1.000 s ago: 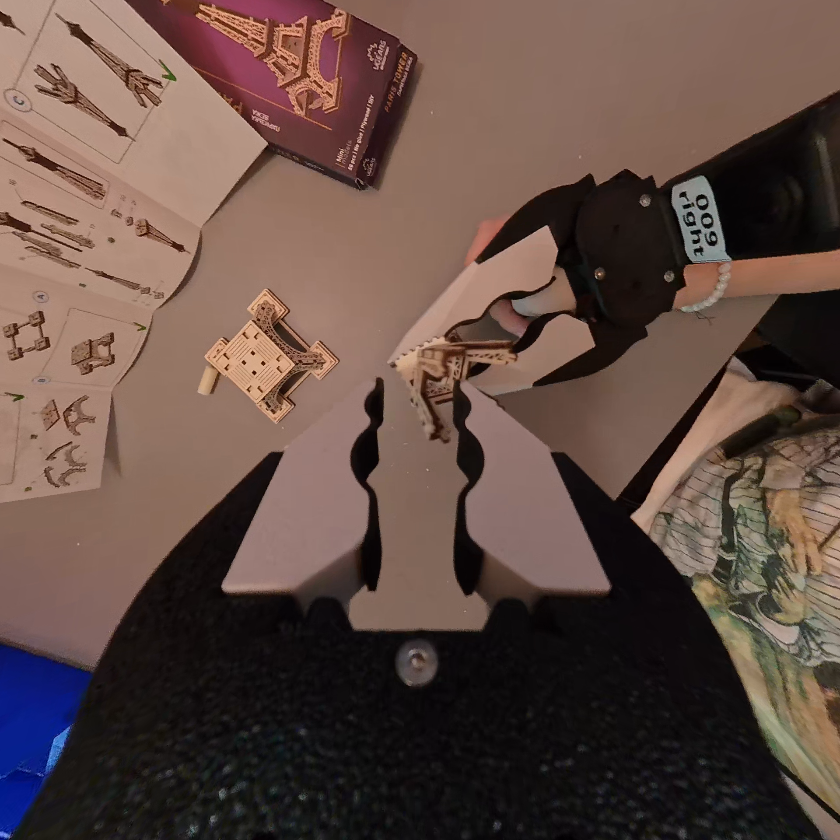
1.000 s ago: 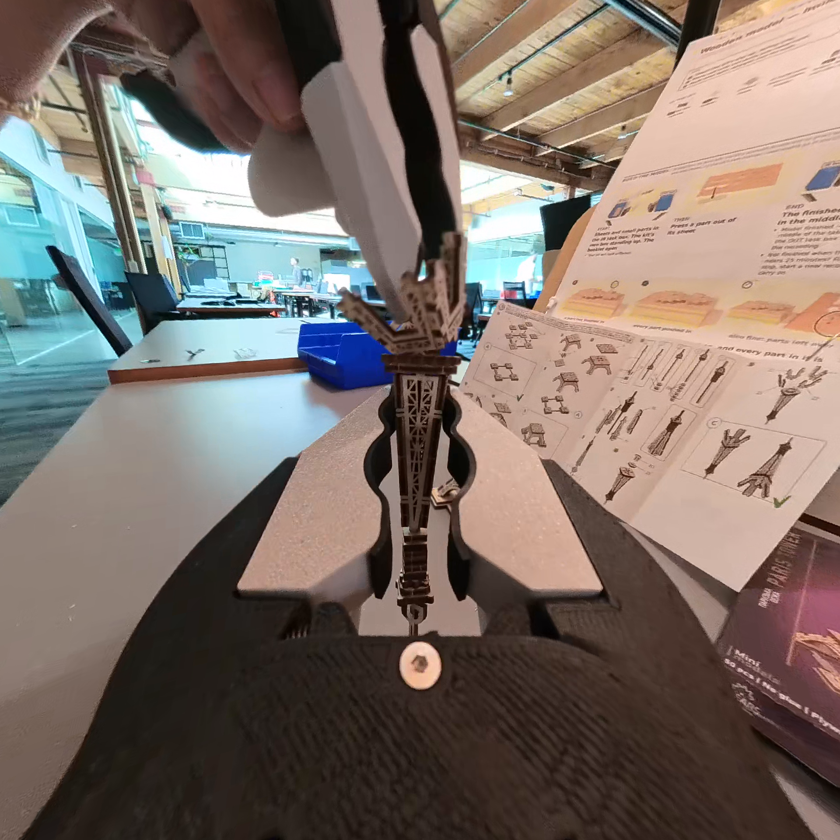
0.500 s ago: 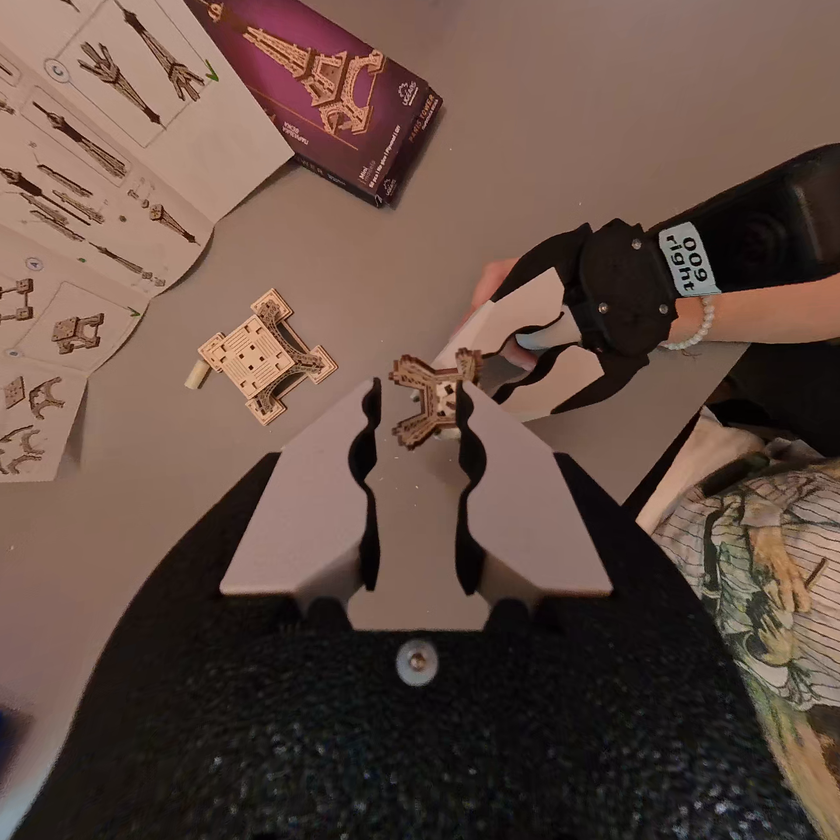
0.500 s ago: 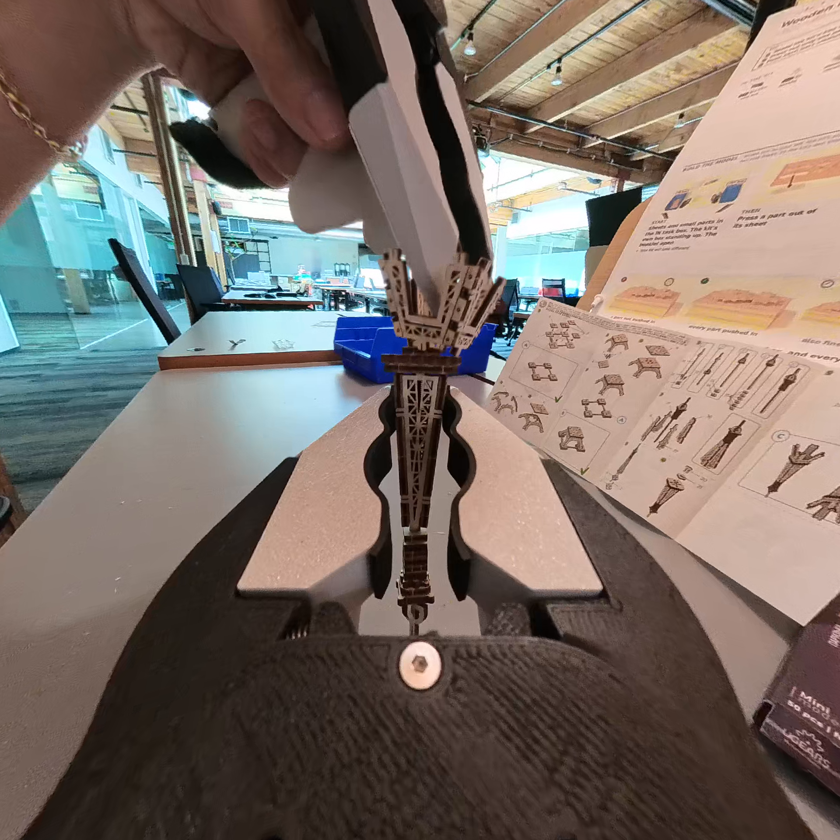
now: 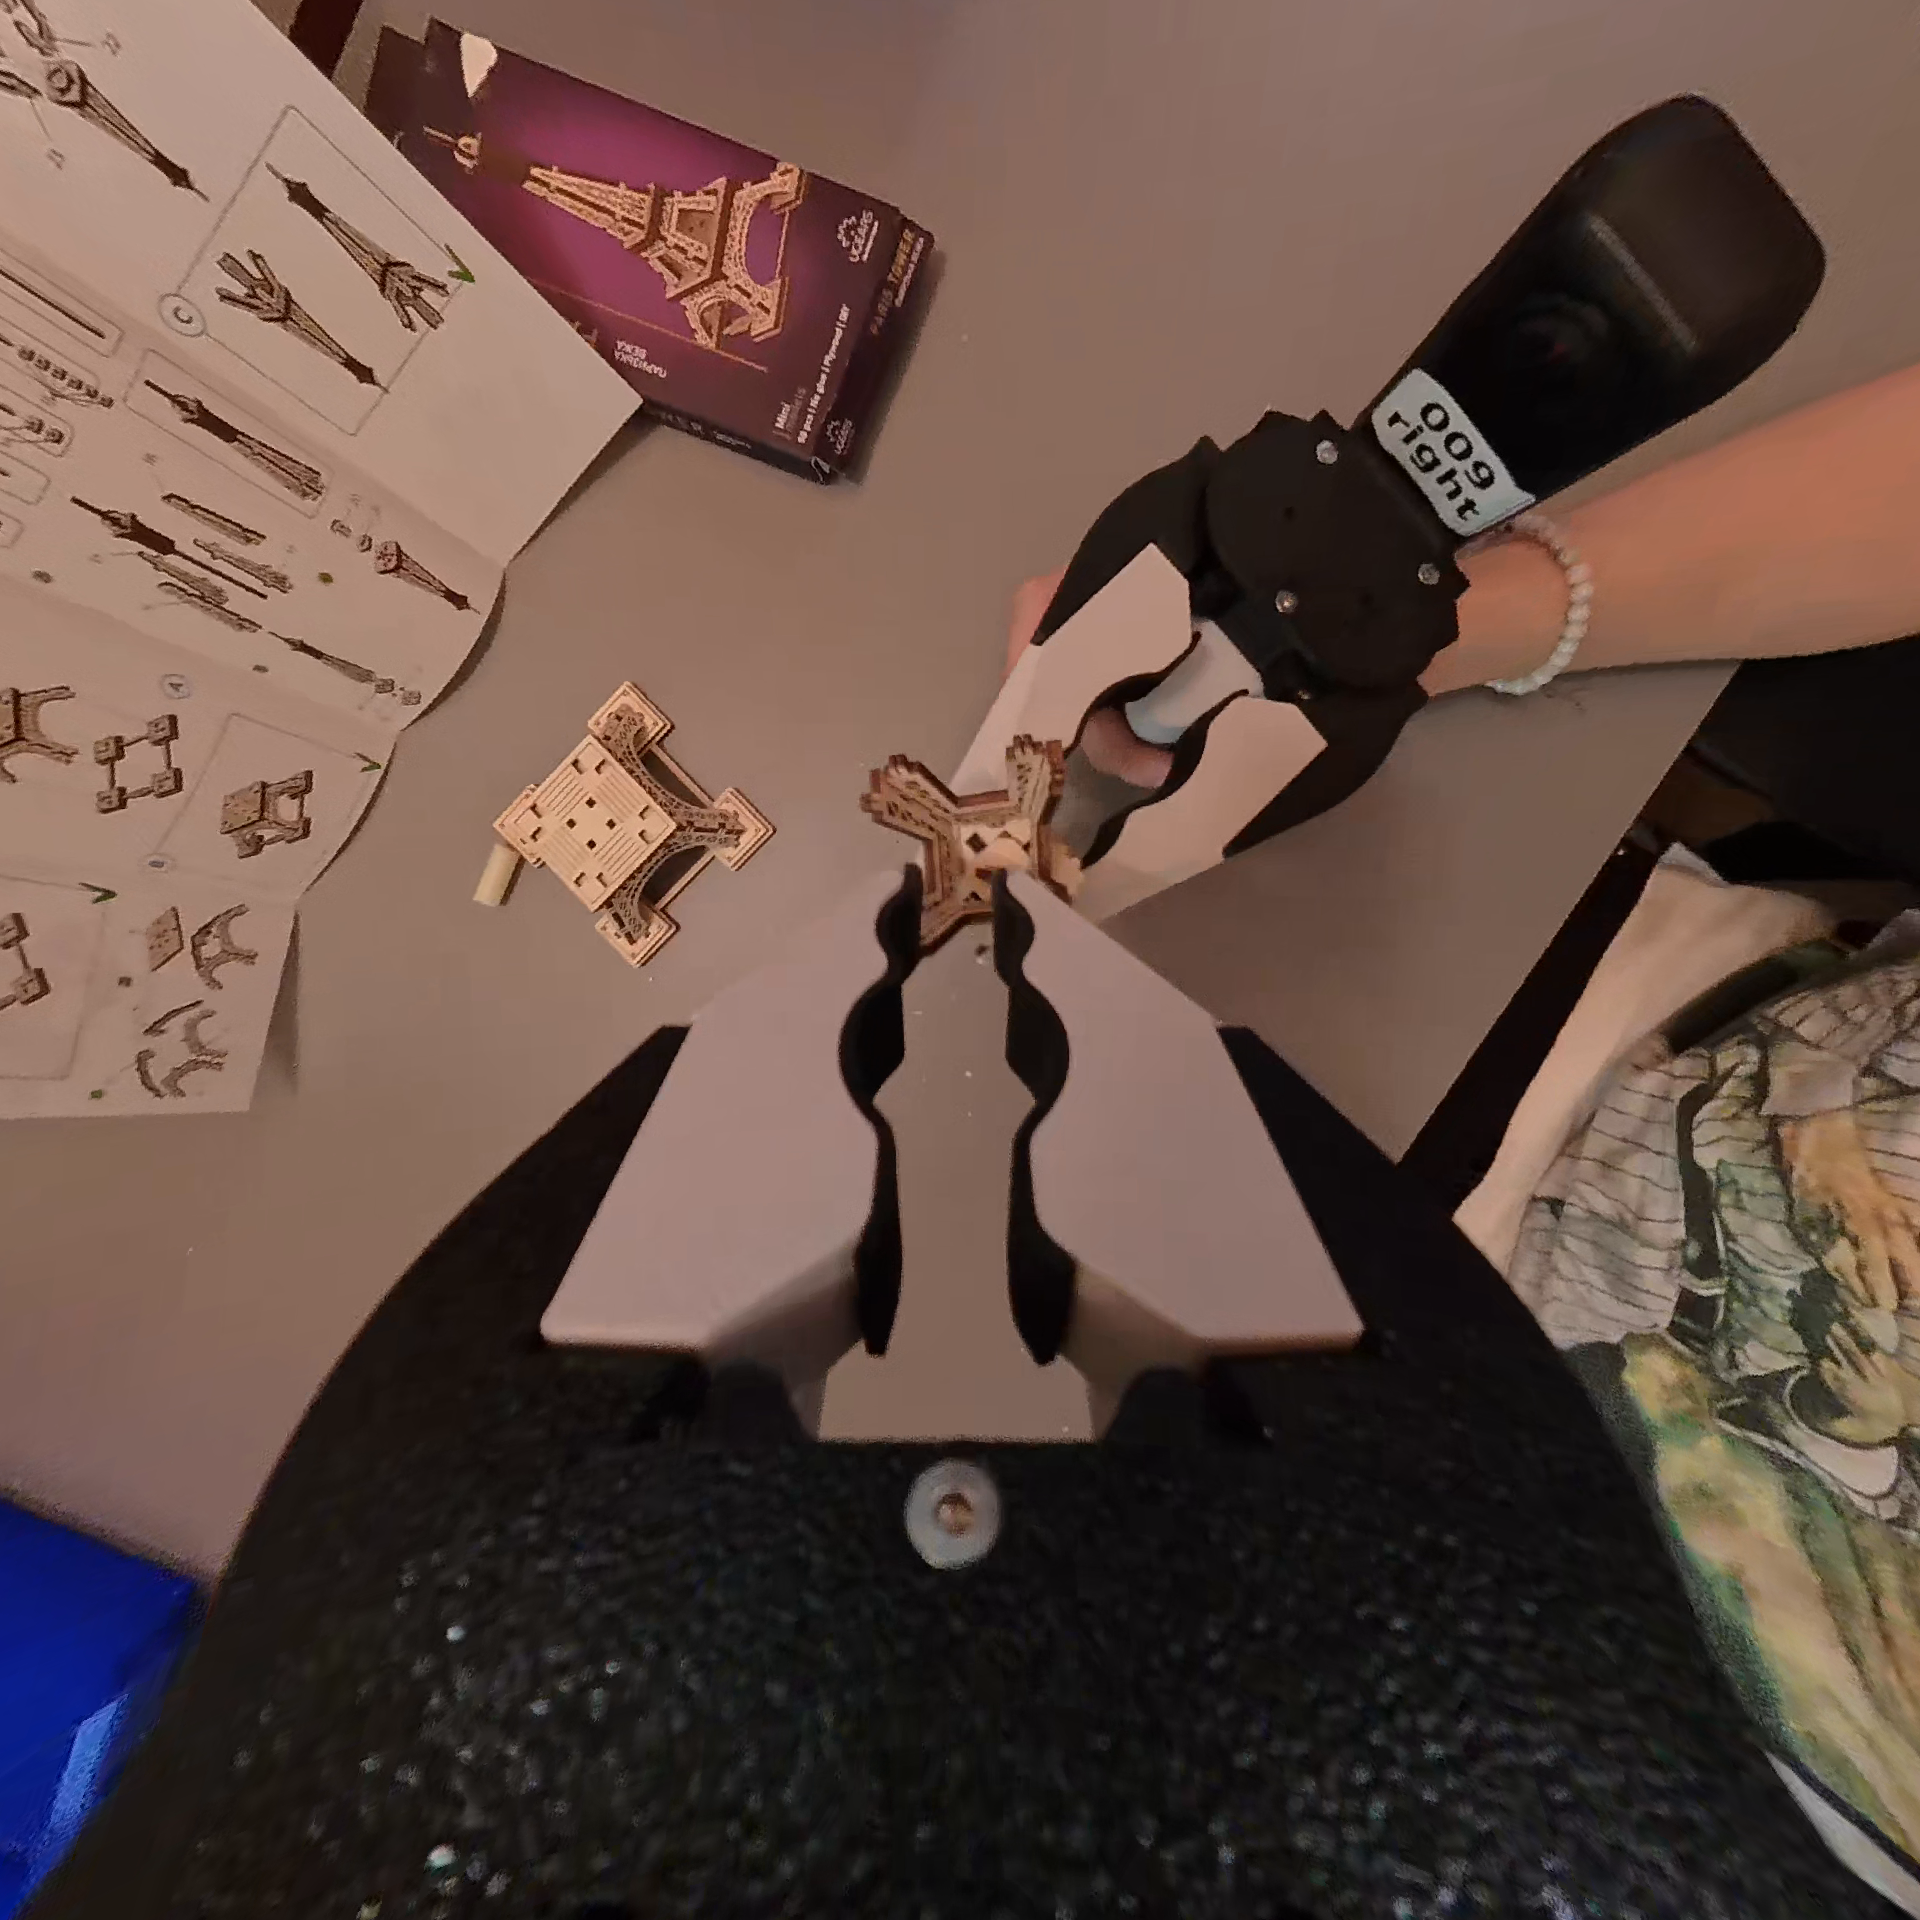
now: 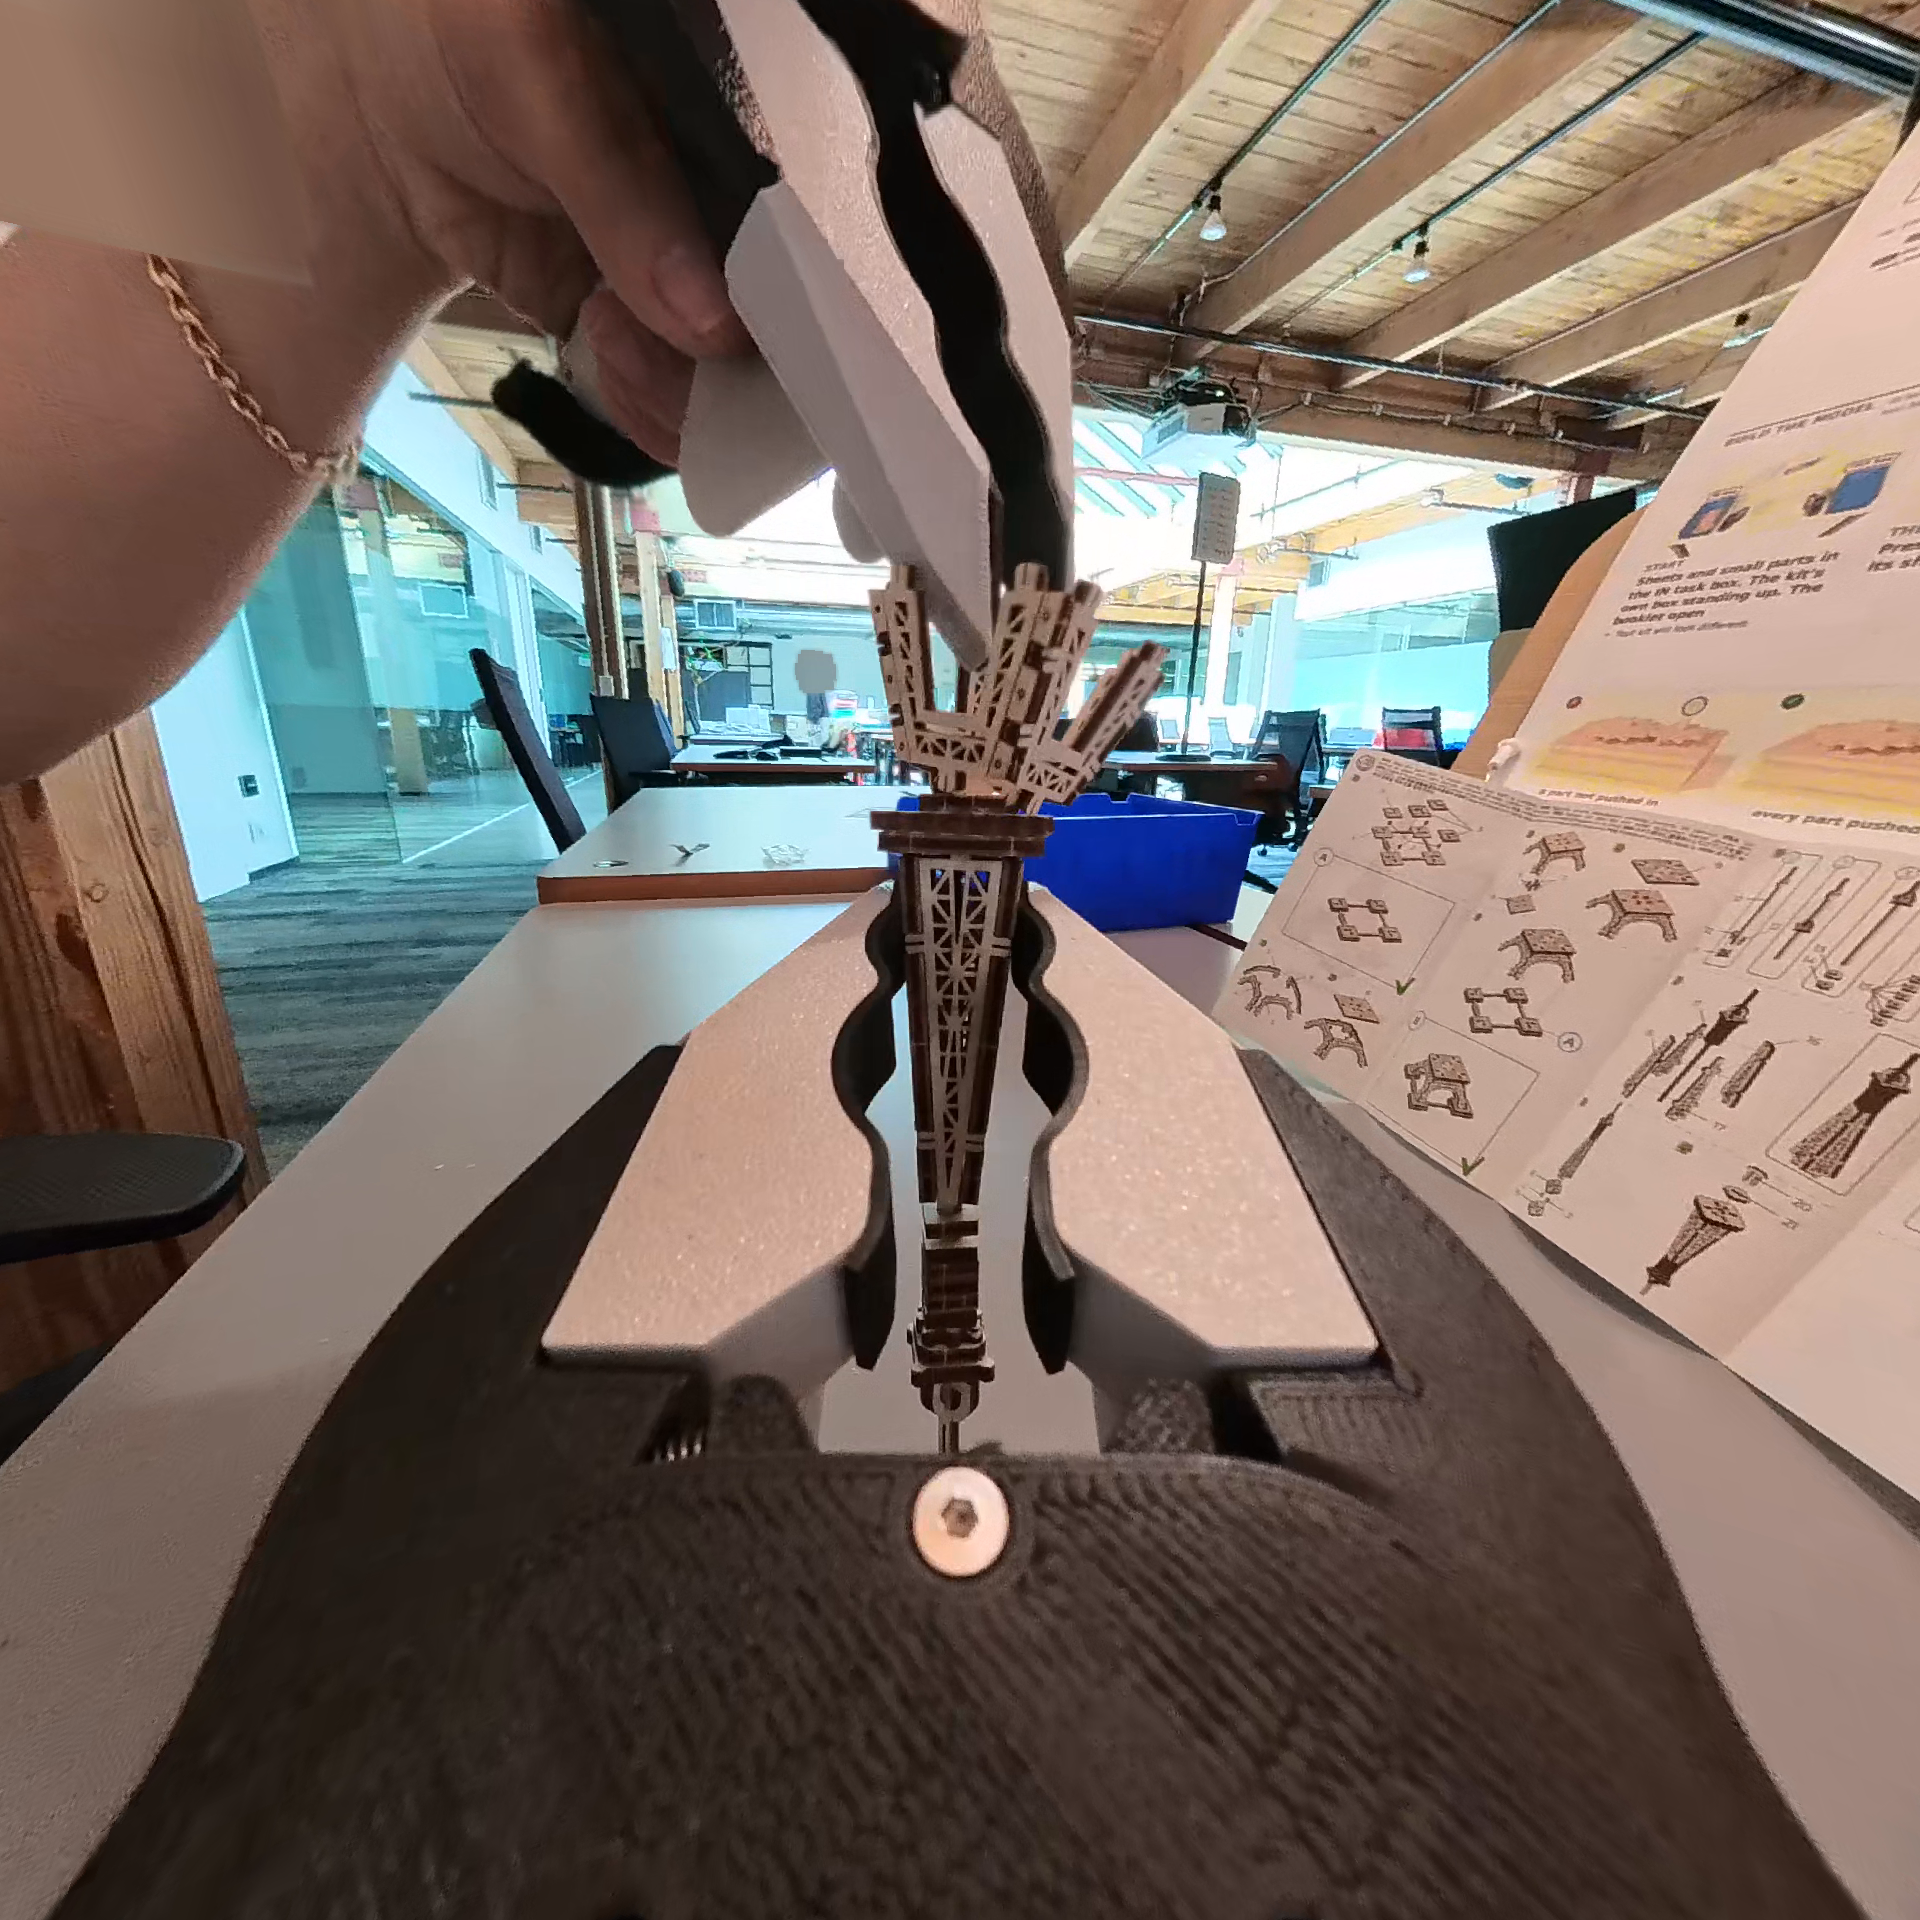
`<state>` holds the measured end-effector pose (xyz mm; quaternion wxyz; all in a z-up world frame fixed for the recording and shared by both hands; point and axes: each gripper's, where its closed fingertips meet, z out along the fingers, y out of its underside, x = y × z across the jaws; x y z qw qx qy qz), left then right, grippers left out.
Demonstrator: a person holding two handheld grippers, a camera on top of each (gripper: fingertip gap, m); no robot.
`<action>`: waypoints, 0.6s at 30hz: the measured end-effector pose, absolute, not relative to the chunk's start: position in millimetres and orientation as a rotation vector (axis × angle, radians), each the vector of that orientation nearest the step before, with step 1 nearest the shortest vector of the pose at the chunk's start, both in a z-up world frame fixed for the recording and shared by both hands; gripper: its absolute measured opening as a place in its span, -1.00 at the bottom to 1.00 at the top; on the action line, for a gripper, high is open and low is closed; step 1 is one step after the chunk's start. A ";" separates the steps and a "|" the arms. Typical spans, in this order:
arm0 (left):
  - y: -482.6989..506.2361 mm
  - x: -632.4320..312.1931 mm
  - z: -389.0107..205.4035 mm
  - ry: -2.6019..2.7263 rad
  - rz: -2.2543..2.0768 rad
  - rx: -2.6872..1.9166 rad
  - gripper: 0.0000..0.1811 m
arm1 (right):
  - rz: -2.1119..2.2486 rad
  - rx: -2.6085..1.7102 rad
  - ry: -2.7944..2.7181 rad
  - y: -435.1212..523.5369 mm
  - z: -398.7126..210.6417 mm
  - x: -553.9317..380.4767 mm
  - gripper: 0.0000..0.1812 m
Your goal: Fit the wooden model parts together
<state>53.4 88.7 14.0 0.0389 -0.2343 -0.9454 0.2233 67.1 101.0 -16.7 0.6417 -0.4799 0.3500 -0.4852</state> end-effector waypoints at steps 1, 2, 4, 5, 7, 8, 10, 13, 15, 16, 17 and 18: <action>90.4 52.7 13.3 -2.912 0.666 -0.734 -0.91 | -1.113 -1.096 0.802 100.6 -17.0 67.4 -0.81; 92.2 53.0 11.8 -2.930 0.643 -0.744 -0.92 | -1.126 -1.099 0.811 99.7 -17.6 68.1 -0.81; 94.3 53.7 7.7 -2.968 0.602 -0.756 -0.92 | -1.154 -1.109 0.822 98.4 -18.7 69.0 -0.81; 95.2 53.1 5.8 -2.976 0.585 -0.756 -0.92 | -1.171 -1.115 0.831 97.5 -19.7 69.7 -0.81; 98.2 49.1 2.3 -2.960 0.540 -0.729 -0.92 | -1.185 -1.124 0.827 99.4 -20.8 69.7 -0.81; 99.1 46.8 1.3 -2.944 0.525 -0.711 -0.93 | -1.183 -1.123 0.823 100.8 -20.4 69.5 -0.81; 97.3 46.5 1.5 -2.924 0.526 -0.675 -0.97 | -1.210 -1.115 0.858 97.4 -21.5 71.0 -0.81; 94.5 47.9 -0.7 -2.886 0.499 -0.646 -0.99 | -1.205 -1.129 0.863 99.8 -23.8 71.9 -0.81; 95.5 46.7 -2.6 -2.855 0.470 -0.655 -1.00 | -1.178 -1.125 0.857 102.9 -24.5 72.1 -0.81; 95.4 45.4 -2.6 -2.844 0.471 -0.666 -1.00 | -1.156 -1.126 0.849 105.1 -25.5 72.3 -0.81; 95.0 44.2 -2.4 -2.837 0.475 -0.679 -1.00 | -1.134 -1.124 0.833 107.8 -25.4 71.7 -0.81; 95.4 42.3 -1.8 -2.828 0.473 -0.687 -1.00 | -1.108 -1.111 0.810 110.8 -23.3 70.4 -0.81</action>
